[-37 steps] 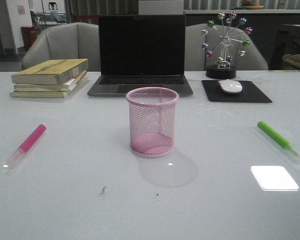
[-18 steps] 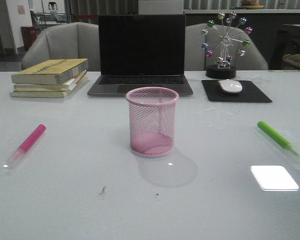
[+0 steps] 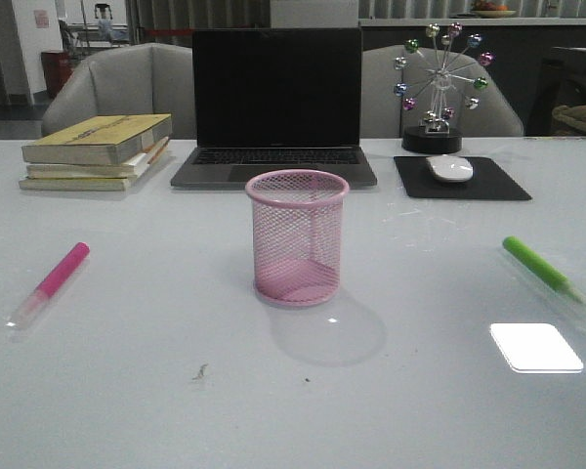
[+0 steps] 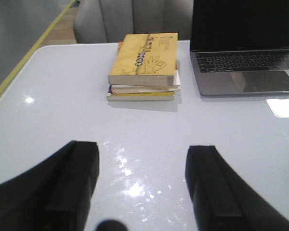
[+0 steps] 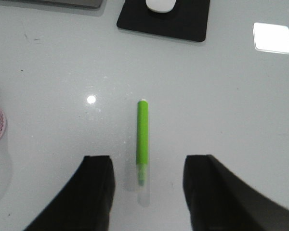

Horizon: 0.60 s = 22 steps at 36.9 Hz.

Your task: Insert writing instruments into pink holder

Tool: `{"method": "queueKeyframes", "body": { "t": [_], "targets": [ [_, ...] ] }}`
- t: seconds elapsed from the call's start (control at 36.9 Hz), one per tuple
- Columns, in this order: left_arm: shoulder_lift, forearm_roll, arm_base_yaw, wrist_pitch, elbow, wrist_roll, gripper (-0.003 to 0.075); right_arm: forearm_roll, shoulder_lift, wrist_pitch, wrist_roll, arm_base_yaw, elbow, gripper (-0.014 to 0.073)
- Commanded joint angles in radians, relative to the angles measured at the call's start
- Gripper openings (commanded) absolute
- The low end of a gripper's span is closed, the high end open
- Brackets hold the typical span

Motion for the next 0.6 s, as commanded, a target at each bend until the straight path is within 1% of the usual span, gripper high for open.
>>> {"method": "queueKeyframes", "body": {
  "t": [0.0,0.08,0.22,0.35,0.57],
  "targets": [
    [0.009,-0.009,-0.048,-0.018,-0.072,-0.007,0.0447,-0.015,0.077,0.034,-0.001,0.0,-0.147,0.0452],
    [0.028,-0.009,-0.077,0.026,-0.095,-0.007,0.0447,-0.031,0.154,0.104,-0.001,0.0,-0.223,0.0452],
    [0.047,-0.017,-0.09,0.027,-0.104,-0.007,0.0447,-0.033,0.31,0.194,-0.001,0.0,-0.348,0.0452],
    [0.051,-0.017,-0.09,0.027,-0.104,-0.007,0.0447,-0.033,0.458,0.231,-0.001,0.0,-0.432,0.0452],
    [0.051,-0.017,-0.09,0.027,-0.104,-0.007,0.0447,-0.032,0.62,0.232,-0.001,0.0,-0.502,0.0452]
  ]
}}
